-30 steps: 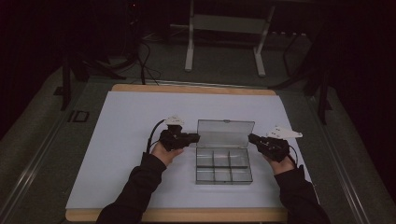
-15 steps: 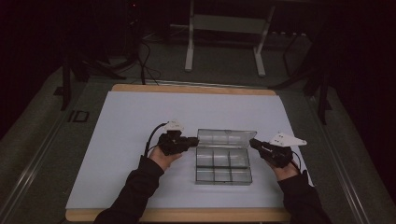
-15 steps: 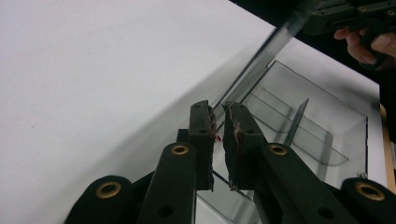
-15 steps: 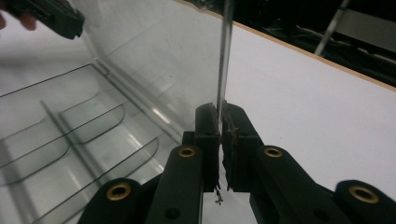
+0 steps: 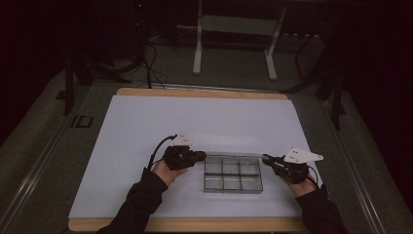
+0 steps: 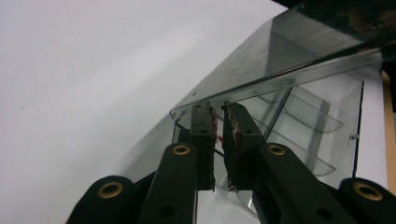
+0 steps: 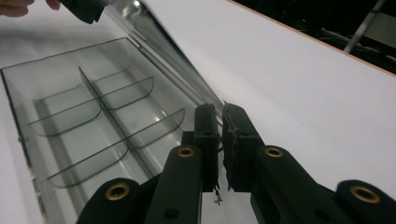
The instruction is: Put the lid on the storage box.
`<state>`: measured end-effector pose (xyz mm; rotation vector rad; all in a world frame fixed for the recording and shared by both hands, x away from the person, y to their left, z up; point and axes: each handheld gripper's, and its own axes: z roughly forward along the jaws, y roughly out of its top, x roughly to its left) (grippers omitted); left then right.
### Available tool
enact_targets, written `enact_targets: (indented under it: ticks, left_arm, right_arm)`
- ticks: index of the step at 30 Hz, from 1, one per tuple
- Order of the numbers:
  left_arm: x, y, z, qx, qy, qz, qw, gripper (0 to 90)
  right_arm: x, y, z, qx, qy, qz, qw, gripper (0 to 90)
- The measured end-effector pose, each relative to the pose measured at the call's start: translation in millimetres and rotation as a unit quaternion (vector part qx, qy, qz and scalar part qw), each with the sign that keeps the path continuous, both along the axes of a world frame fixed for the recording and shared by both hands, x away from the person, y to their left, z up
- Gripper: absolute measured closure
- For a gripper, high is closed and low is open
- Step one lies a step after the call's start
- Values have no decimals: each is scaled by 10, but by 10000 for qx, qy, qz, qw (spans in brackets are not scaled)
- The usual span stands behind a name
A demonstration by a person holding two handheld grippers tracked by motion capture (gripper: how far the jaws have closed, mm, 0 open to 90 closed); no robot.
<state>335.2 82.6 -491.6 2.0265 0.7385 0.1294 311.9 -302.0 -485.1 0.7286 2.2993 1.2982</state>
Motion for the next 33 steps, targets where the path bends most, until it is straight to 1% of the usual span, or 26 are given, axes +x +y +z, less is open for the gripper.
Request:
enact_targets:
  ticks: [1,3,9,12,13,14,16,19,20,21,22,23,24,27,28,30,32,33]
  left_arm:
    - [-7,2,-8,37,6,-21,10000,855]
    - [-13,2,-15,39,12,-25,10000,856]
    - [-42,-9,-74,195,92,-125,9997,853]
    - [-44,-8,-98,241,103,-118,9996,819]
    - [-39,-3,-120,258,138,-86,9995,793]
    - [-39,-3,-120,258,138,-86,9995,792]
    - [-30,6,-158,280,206,-24,9994,763]
    - [-26,12,-180,296,237,-25,9993,756]
    - [-21,18,-200,320,259,-6,9992,747]
    - [-18,25,-206,307,270,5,9992,747]
    - [-10,39,-216,234,306,26,9993,738]
    - [-7,46,-222,218,326,48,9992,725]
    - [-5,48,-230,255,303,71,9992,724]
    - [3,62,-247,267,312,101,9991,702]
    - [3,72,-260,274,327,136,9990,700]
    - [-8,97,-281,267,310,144,9991,674]
    - [-12,101,-286,256,330,164,9990,620]
    - [-18,113,-287,235,313,141,9991,612]
  right_arm:
    - [-6,-3,-6,-12,5,23,10000,844]
    - [-20,-15,-23,-36,35,74,10000,843]
    - [-45,-48,-118,-64,231,184,9995,849]
    - [-50,-43,-146,-86,282,170,9994,847]
    - [-57,-36,-177,-143,295,171,9993,839]
    - [-59,-35,-187,-142,317,168,9993,839]
    - [-57,-36,-215,-182,344,147,9991,838]
    - [-51,-39,-232,-201,380,152,9990,838]
    - [-50,-39,-251,-287,401,138,9987,838]
    - [-45,-41,-260,-329,393,138,9986,838]
    - [-44,-40,-266,-355,397,115,9985,838]
    - [-38,-45,-279,-372,404,95,9984,838]
    - [-30,-53,-287,-308,431,97,9985,837]
    - [-14,-56,-301,-355,452,44,9983,820]
    - [-6,-57,-315,-391,449,9,9982,791]
    - [-1,-66,-320,-370,442,-9,9983,759]
    - [5,-76,-314,-334,434,-59,9985,723]
    - [8,-84,-305,-313,443,-88,9985,705]
